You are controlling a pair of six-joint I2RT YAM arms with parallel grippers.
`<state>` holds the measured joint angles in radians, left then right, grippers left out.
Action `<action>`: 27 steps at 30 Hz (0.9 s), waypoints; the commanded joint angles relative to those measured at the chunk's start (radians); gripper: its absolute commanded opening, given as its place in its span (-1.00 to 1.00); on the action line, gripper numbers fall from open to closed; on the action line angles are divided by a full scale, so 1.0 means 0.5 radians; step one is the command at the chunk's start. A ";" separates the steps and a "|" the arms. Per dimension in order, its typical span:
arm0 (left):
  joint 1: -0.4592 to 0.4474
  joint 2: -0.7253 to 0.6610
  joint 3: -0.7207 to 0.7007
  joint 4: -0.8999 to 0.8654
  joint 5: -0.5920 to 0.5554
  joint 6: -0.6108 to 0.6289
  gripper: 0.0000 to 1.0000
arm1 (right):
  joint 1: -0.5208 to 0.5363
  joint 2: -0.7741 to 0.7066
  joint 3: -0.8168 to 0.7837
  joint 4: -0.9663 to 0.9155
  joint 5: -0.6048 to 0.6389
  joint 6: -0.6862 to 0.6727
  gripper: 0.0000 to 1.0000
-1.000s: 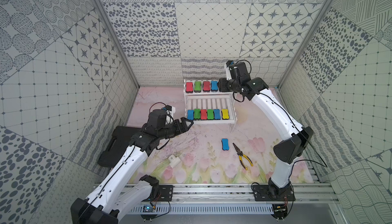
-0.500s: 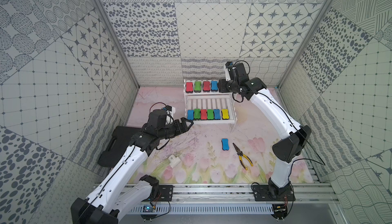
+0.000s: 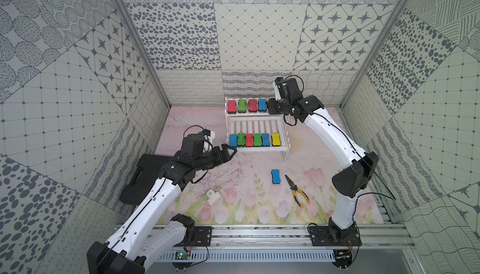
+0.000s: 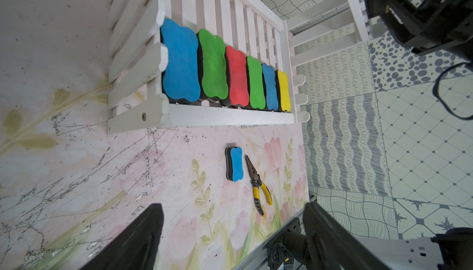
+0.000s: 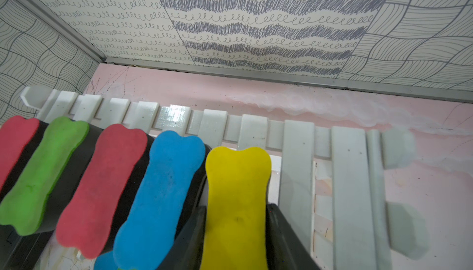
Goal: Remove the whiteboard erasers from the shelf
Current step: Pick up the whiteboard eraser from the shelf, then place the whiteboard eraser at the center of the board.
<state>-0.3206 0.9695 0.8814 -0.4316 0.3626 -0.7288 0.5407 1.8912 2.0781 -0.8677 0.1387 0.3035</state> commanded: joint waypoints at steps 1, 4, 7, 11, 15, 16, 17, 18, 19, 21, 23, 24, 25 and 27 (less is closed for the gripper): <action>-0.011 -0.006 0.021 -0.017 0.008 0.056 0.80 | -0.011 -0.134 -0.045 0.067 0.006 0.024 -0.22; -0.011 -0.020 0.024 -0.020 0.003 0.057 0.80 | -0.011 -0.263 -0.170 0.144 -0.004 0.069 -0.22; -0.011 -0.028 0.034 -0.023 -0.004 0.064 0.80 | -0.005 -0.436 -0.376 0.237 -0.035 0.126 -0.23; -0.012 -0.040 0.042 -0.080 -0.012 0.080 0.80 | 0.025 -0.753 -0.808 0.420 -0.051 0.220 -0.23; -0.011 -0.052 0.032 -0.109 -0.032 0.097 0.80 | 0.096 -1.040 -1.251 0.548 -0.025 0.325 -0.24; -0.012 -0.052 0.030 -0.109 -0.029 0.100 0.80 | 0.123 -1.100 -1.357 0.577 -0.006 0.350 -0.24; -0.012 -0.057 0.025 -0.108 -0.026 0.097 0.80 | 0.147 -1.167 -1.471 0.612 0.002 0.387 -0.24; -0.011 -0.061 0.018 -0.106 -0.021 0.093 0.80 | 0.175 -1.231 -1.597 0.649 0.012 0.422 -0.24; -0.011 -0.064 0.009 -0.102 -0.019 0.095 0.80 | 0.205 -1.280 -1.692 0.676 0.029 0.456 -0.24; -0.012 -0.071 -0.009 -0.092 -0.024 0.093 0.80 | 0.278 -1.374 -1.891 0.738 0.066 0.520 -0.24; -0.012 -0.077 -0.026 -0.088 -0.025 0.096 0.80 | 0.356 -1.431 -2.047 0.769 0.102 0.584 -0.24; -0.012 -0.080 -0.038 -0.087 -0.026 0.096 0.80 | 0.398 -1.454 -2.132 0.806 0.111 0.621 -0.24; -0.012 -0.081 -0.046 -0.082 -0.026 0.097 0.81 | 0.436 -1.465 -2.197 0.835 0.115 0.659 -0.24; -0.012 -0.085 -0.057 -0.082 -0.017 0.090 0.80 | 0.527 -1.467 -2.343 0.904 0.115 0.748 -0.24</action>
<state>-0.3206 0.9340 0.8646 -0.4652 0.3553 -0.7097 0.7612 1.1797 0.9672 -0.5240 0.1703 0.5930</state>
